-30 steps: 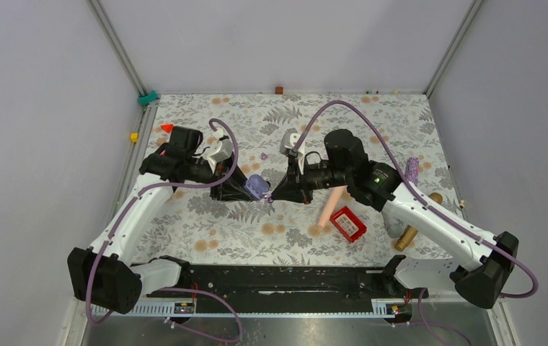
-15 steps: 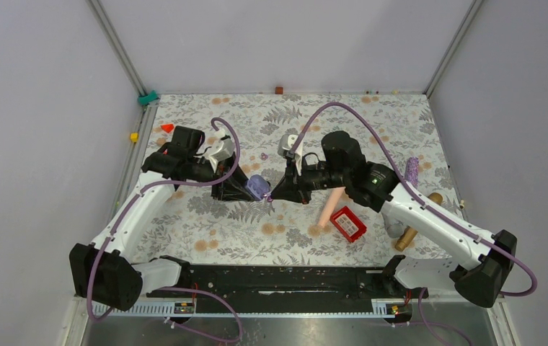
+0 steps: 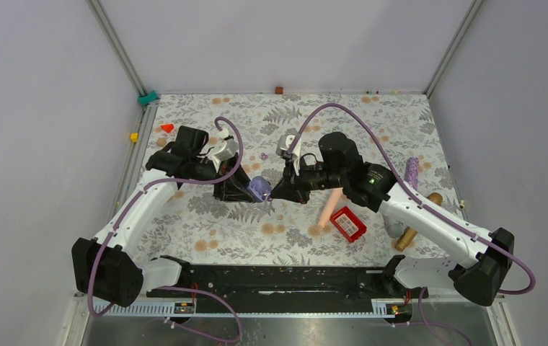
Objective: Insert the wireless bluetooth earbuds into the charging case
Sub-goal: Place the earbud in the charging case.
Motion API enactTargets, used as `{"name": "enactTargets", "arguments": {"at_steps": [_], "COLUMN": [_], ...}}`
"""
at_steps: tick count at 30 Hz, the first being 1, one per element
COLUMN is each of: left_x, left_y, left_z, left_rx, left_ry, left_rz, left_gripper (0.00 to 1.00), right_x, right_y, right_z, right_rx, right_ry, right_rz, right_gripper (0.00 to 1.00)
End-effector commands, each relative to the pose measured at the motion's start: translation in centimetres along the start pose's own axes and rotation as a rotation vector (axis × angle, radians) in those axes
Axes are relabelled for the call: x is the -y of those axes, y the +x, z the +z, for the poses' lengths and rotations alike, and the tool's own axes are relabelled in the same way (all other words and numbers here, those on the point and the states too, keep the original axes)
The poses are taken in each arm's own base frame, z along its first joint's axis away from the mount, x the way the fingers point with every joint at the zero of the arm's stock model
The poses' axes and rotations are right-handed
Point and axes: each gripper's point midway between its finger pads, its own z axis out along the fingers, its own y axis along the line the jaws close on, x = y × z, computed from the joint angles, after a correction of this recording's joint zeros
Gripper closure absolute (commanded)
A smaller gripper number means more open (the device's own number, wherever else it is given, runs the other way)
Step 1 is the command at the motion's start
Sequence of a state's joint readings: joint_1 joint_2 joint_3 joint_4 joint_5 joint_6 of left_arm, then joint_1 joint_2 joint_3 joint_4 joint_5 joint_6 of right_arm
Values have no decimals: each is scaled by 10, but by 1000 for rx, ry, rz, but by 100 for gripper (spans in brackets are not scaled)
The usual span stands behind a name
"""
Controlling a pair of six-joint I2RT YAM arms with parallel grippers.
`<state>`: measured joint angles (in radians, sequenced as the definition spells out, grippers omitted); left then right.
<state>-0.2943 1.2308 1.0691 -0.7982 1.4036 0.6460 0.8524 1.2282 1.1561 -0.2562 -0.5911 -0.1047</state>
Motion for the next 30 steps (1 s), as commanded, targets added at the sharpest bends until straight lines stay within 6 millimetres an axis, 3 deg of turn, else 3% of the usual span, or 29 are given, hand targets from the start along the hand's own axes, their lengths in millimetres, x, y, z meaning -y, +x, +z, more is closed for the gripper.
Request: {"name": "enactTargets", "arguments": {"at_steps": [1, 30], "left_x": [5, 4], "left_y": [-5, 0], "left_z": [3, 7], "left_rx": [29, 12], "left_ry": [44, 48], "left_rz": [46, 43], "left_gripper": [100, 100], "right_x": [-1, 0], "right_y": [-8, -3], "right_z": [3, 11], "right_rx": [29, 18], "right_ry": [3, 0], "right_rz": [-24, 0], "right_gripper": [91, 91]}}
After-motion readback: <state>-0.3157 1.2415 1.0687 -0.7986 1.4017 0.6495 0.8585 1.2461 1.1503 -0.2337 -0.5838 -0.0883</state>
